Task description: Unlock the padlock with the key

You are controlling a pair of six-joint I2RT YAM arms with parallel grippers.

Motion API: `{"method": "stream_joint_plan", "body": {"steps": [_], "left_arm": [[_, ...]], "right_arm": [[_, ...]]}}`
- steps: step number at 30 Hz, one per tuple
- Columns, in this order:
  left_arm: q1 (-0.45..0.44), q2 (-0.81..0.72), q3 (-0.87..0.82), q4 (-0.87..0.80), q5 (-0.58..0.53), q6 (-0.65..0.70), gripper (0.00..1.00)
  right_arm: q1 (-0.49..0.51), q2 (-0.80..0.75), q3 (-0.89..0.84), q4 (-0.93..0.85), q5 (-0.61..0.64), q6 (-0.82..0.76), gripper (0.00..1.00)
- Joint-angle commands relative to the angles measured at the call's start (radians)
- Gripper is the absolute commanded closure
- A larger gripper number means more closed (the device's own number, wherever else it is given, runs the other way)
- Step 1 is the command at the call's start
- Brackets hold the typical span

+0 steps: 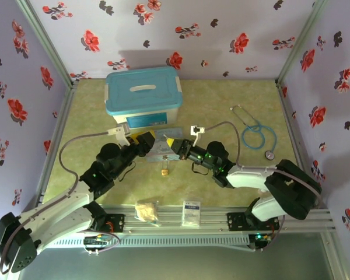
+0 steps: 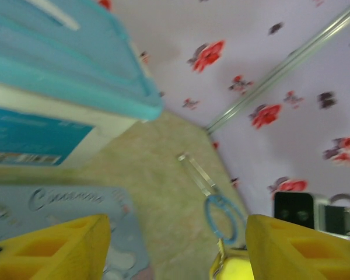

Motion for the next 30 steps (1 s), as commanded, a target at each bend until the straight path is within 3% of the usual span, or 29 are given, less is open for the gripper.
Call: {"method": "stream_joint_plan", "body": {"steps": [1, 6, 9, 16, 21, 30], "left_arm": [[-0.013, 0.007, 0.021, -0.254, -0.039, 0.028, 0.37], [-0.09, 0.06, -0.017, -0.302, -0.04, -0.026, 0.37], [-0.107, 0.115, -0.088, -0.182, -0.001, -0.11, 0.38], [-0.152, 0.255, -0.08, -0.117, -0.014, -0.09, 0.4], [-0.174, 0.373, -0.149, 0.104, -0.012, -0.154, 0.42], [-0.208, 0.506, -0.039, 0.011, -0.012, -0.156, 0.41]], "right_arm": [[0.011, -0.076, 0.033, -0.263, 0.106, -0.098, 1.0], [0.027, -0.171, 0.068, -0.568, 0.216, -0.201, 1.0], [0.033, -0.204, 0.067, -0.656, 0.254, -0.23, 1.0], [0.038, -0.234, 0.025, -0.664, 0.259, -0.22, 1.0], [0.045, -0.246, 0.01, -0.67, 0.273, -0.219, 1.0], [0.047, -0.278, -0.026, -0.661, 0.285, -0.197, 1.0]]}}
